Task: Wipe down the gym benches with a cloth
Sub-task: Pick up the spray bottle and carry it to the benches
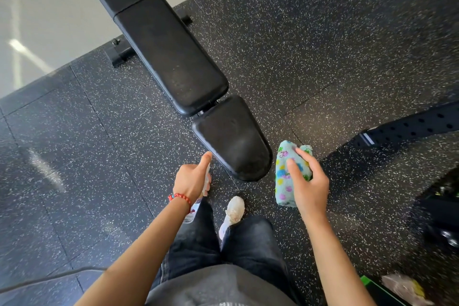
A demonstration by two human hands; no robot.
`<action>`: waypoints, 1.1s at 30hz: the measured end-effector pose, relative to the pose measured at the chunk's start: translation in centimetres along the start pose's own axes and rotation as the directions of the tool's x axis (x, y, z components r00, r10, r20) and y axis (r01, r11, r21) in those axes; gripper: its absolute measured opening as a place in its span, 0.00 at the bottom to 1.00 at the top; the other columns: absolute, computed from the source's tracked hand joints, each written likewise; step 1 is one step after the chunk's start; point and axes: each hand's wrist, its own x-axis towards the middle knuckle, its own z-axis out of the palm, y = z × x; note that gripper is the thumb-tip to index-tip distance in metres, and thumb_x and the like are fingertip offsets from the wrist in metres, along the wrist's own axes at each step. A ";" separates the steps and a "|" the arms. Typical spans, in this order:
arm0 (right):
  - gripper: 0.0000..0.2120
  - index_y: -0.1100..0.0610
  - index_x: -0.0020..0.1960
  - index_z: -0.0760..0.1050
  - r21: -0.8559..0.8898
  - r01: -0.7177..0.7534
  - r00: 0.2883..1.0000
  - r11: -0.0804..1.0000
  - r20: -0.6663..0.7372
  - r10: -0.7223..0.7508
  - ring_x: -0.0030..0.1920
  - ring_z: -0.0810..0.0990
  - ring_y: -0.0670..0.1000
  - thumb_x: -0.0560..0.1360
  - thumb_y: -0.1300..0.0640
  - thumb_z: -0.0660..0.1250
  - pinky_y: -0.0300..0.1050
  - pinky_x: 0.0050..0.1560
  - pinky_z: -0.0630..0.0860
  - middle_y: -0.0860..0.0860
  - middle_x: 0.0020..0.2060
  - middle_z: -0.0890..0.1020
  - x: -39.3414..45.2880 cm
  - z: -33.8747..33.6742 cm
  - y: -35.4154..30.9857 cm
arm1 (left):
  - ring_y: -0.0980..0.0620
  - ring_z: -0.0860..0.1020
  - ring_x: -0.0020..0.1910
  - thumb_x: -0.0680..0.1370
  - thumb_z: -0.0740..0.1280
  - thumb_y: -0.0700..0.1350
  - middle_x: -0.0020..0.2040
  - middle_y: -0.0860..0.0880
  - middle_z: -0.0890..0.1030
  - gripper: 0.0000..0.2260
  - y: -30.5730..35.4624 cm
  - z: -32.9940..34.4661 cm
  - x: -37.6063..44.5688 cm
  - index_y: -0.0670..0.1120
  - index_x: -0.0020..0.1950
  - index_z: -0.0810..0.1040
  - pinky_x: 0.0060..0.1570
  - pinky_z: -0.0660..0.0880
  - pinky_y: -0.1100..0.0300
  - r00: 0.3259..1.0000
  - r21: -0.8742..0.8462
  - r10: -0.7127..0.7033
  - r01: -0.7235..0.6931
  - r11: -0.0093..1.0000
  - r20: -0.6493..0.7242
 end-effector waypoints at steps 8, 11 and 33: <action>0.13 0.50 0.57 0.78 -0.038 0.024 1.000 0.999 0.015 -0.023 0.53 0.77 0.41 0.73 0.58 0.68 0.40 0.53 0.75 0.41 0.52 0.79 1.5 6.6 -2.9 | 0.58 0.68 0.15 0.78 0.58 0.59 0.15 0.50 0.70 0.34 2.7 -6.5 4.9 0.45 0.14 0.69 0.32 0.67 0.58 0.990 -0.105 0.084 -0.096 0.990 -0.116; 0.13 0.50 0.57 0.77 -0.047 0.041 0.999 0.998 0.010 -0.040 0.53 0.77 0.42 0.74 0.58 0.68 0.39 0.52 0.75 0.41 0.52 0.79 2.3 10.6 -4.9 | 0.54 0.71 0.20 0.74 0.58 0.65 0.21 0.46 0.74 0.35 3.9 -9.7 8.7 0.36 0.22 0.74 0.35 0.71 0.56 0.991 -0.146 0.081 -0.096 0.985 -0.110; 0.12 0.48 0.57 0.77 -0.083 -0.004 0.999 0.997 -0.045 0.000 0.50 0.75 0.34 0.73 0.57 0.68 0.27 0.46 0.72 0.40 0.51 0.78 6.8 29.9 -14.7 | 0.57 0.72 0.21 0.79 0.58 0.53 0.18 0.49 0.74 0.32 8.6 -25.6 24.6 0.46 0.13 0.69 0.34 0.68 0.59 0.988 -0.176 0.039 -0.065 0.982 -0.148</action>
